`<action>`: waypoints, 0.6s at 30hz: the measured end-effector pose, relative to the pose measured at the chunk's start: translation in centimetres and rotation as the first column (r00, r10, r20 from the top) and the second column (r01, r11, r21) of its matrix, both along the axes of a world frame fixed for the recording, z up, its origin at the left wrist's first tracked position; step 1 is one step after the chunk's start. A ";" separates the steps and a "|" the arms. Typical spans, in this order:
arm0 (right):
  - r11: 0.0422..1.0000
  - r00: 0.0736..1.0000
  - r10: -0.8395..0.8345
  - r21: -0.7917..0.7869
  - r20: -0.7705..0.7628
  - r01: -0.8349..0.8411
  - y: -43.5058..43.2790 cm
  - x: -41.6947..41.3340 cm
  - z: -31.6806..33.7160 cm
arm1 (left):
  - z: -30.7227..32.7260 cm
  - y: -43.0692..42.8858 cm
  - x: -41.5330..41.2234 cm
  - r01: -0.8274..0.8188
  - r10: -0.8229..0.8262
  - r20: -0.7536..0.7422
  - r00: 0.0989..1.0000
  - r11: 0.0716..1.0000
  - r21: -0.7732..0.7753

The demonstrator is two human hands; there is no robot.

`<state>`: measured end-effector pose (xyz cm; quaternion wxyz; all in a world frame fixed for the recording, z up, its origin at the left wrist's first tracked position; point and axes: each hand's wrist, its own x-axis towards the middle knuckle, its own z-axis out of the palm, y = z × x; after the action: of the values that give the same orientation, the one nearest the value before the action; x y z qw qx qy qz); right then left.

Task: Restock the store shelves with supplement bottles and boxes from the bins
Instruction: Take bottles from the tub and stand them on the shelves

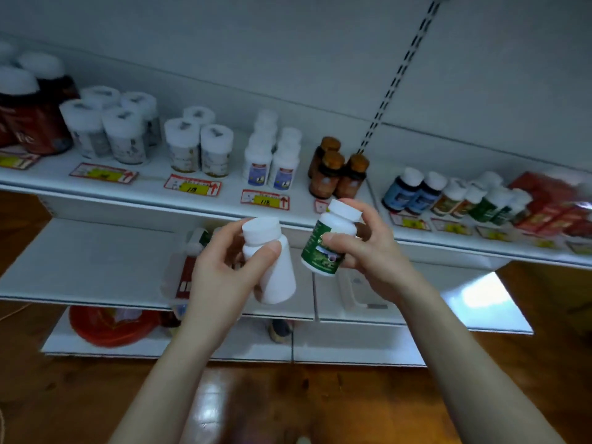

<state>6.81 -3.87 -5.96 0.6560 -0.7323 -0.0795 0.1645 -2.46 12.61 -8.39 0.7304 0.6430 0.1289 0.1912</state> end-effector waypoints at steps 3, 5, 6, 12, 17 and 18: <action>0.997 0.995 0.009 -0.071 0.096 -0.002 -3.1 0.7 2.3 | 1.4 -2.3 0.8 0.056 -0.056 0.033 0.998 0.998 0.011; 0.989 0.989 0.021 -0.151 0.147 0.002 -5.6 1.2 3.4 | 2.3 -4.3 1.4 0.076 -0.077 0.037 0.996 0.997 0.028; 0.982 0.986 0.023 -0.190 0.163 0.009 -6.9 1.5 3.8 | 2.6 -5.4 1.8 0.076 -0.077 0.040 0.996 0.997 0.027; 0.949 0.963 0.044 -0.312 0.267 0.043 -15.6 3.7 6.2 | 4.5 -13.6 4.5 0.113 -0.117 0.087 0.989 0.992 0.054; 0.910 0.948 0.074 -0.411 0.311 0.064 -22.5 6.1 7.7 | 5.1 -19.9 6.8 0.108 -0.115 0.118 0.986 0.992 0.060; 0.895 0.943 0.074 -0.439 0.323 0.080 -23.6 6.5 7.8 | 5.1 -21.0 7.3 0.112 -0.119 0.127 0.985 0.992 0.056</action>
<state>13.27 -27.47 1.89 0.4479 -0.8803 -0.1478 0.0518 4.81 -8.38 -3.26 0.7313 0.6530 0.0387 0.1931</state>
